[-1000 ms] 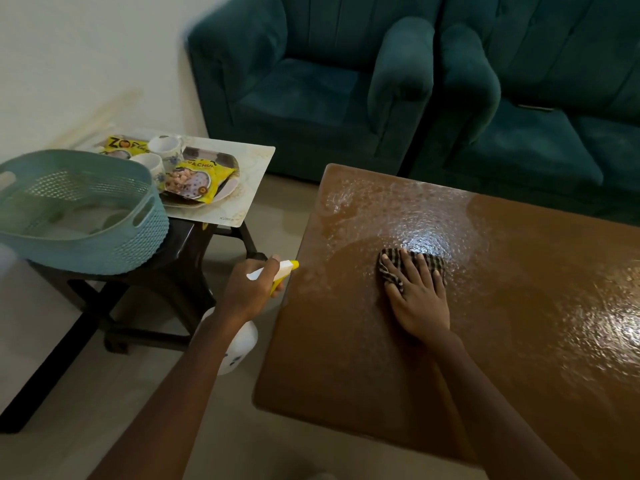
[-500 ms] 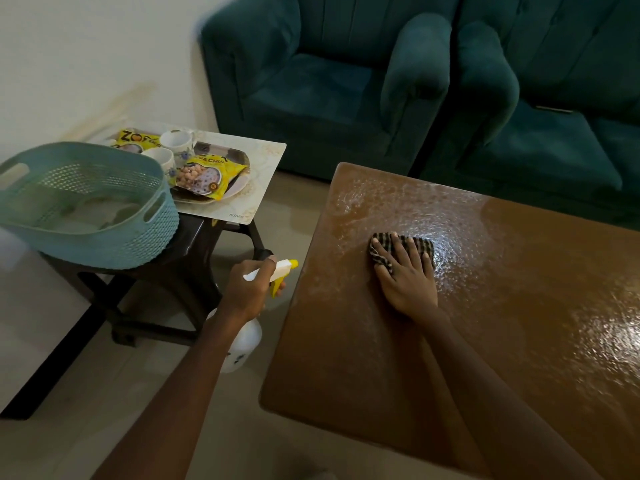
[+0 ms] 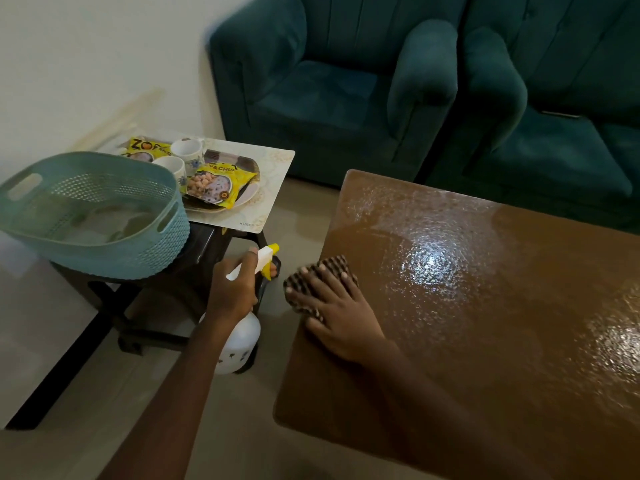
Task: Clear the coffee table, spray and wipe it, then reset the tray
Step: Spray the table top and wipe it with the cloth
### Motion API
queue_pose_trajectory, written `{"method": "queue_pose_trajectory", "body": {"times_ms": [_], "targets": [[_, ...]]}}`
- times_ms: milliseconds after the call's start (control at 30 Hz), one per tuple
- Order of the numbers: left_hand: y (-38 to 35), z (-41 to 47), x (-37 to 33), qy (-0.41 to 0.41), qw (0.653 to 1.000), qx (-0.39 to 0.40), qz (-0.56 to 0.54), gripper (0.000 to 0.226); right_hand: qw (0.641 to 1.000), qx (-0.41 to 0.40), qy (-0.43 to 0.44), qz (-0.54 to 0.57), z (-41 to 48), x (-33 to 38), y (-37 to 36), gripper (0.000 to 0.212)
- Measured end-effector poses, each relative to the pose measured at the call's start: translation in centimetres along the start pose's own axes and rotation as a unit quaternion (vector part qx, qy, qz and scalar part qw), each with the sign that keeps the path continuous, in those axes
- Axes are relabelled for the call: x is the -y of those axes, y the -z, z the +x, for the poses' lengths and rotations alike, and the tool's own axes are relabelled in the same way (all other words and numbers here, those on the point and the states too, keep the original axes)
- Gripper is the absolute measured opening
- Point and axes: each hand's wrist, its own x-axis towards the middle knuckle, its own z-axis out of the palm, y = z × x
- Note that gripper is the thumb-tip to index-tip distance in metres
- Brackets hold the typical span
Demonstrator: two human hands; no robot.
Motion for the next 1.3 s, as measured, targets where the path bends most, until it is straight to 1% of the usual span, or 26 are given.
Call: {"method": "queue_pose_trajectory", "body": {"times_ms": [100, 200, 333, 400, 467, 500, 533, 567, 667, 733, 800, 867, 967, 1100, 1167, 1233, 1300], "targets": [[-0.8, 0.2, -1.1, -0.007, 1.0, 0.023, -0.003, 0.043, 1.0, 0.011, 0.006, 0.007, -3.5, -0.6, 0.0, 0.057], [-1.7, 0.2, -2.3, -0.003, 0.999, 0.04, -0.002, 0.042, 0.999, 0.0, -0.036, 0.002, -6.4, -2.9, 0.5, 0.059], [-2.6, -0.3, -3.6, -0.005, 0.998, 0.063, 0.014, 0.044, 0.988, -0.019, -0.155, -0.013, -7.4, -8.1, 1.8, 0.059], [-3.1, -0.8, -4.4, -0.016, 0.997, 0.067, 0.023, 0.044, 0.974, -0.031, -0.222, -0.004, -5.7, -10.2, 2.5, 0.059], [-3.7, -1.0, -5.0, -0.024, 0.996, 0.073, 0.036, 0.046, 0.96, -0.044, -0.276, -0.001, -3.1, -10.6, 2.5, 0.057], [-4.1, -0.9, -5.3, -0.021, 0.996, 0.08, 0.034, 0.047, 0.958, -0.046, -0.282, -0.002, -1.9, -10.2, 2.5, 0.061], [-4.5, -0.8, -5.5, -0.018, 0.996, 0.086, 0.032, 0.048, 0.962, -0.045, -0.268, -0.004, -1.0, -9.4, 2.4, 0.065], [-4.8, -0.7, -5.7, -0.02, 0.995, 0.096, 0.036, 0.049, 0.971, -0.04, -0.237, -0.007, -0.6, -8.6, 2.2, 0.068], [-6.2, -0.8, -6.9, -0.032, 0.992, 0.109, 0.058, 0.046, 0.991, -0.027, -0.133, -0.013, -2.8, -7.6, 1.9, 0.061], [-7.4, -0.8, -8.0, -0.029, 0.99, 0.115, 0.07, 0.042, 0.992, -0.036, -0.121, -0.002, -5.3, -8.9, 1.8, 0.058], [-8.6, -0.5, -8.7, -0.012, 0.987, 0.137, 0.086, 0.042, 0.988, -0.047, -0.15, 0.003, -7.5, -10.8, 2.0, 0.057], [-10.0, -0.2, -9.4, 0.003, 0.981, 0.163, 0.108, 0.046, 0.979, -0.05, -0.197, -0.005, -9.1, -13.1, 2.4, 0.06], [-12.3, -0.2, -10.5, 0.0, 0.974, 0.192, 0.119, 0.043, 0.964, -0.051, -0.261, 0.001, -10.8, -16.7, 3.2, 0.064], [-15.9, -0.5, -11.6, -0.001, 0.965, 0.223, 0.14, 0.044, 0.951, -0.061, -0.303, 0.009, -12.3, -20.8, 4.0, 0.07], [-17.8, -0.6, -11.8, -0.003, 0.959, 0.238, 0.153, 0.048, 0.944, -0.071, -0.323, 0.013, -12.8, -22.3, 4.3, 0.064], [-19.4, -0.5, -12.1, -0.012, 0.952, 0.242, 0.184, 0.05, 0.936, -0.076, -0.345, 0.013, -13.2, -23.8, 4.6, 0.051], [-20.8, -0.4, -12.3, -0.015, 0.947, 0.243, 0.209, 0.051, 0.928, -0.083, -0.362, 0.02, -13.5, -25.3, 4.9, 0.048]]}}
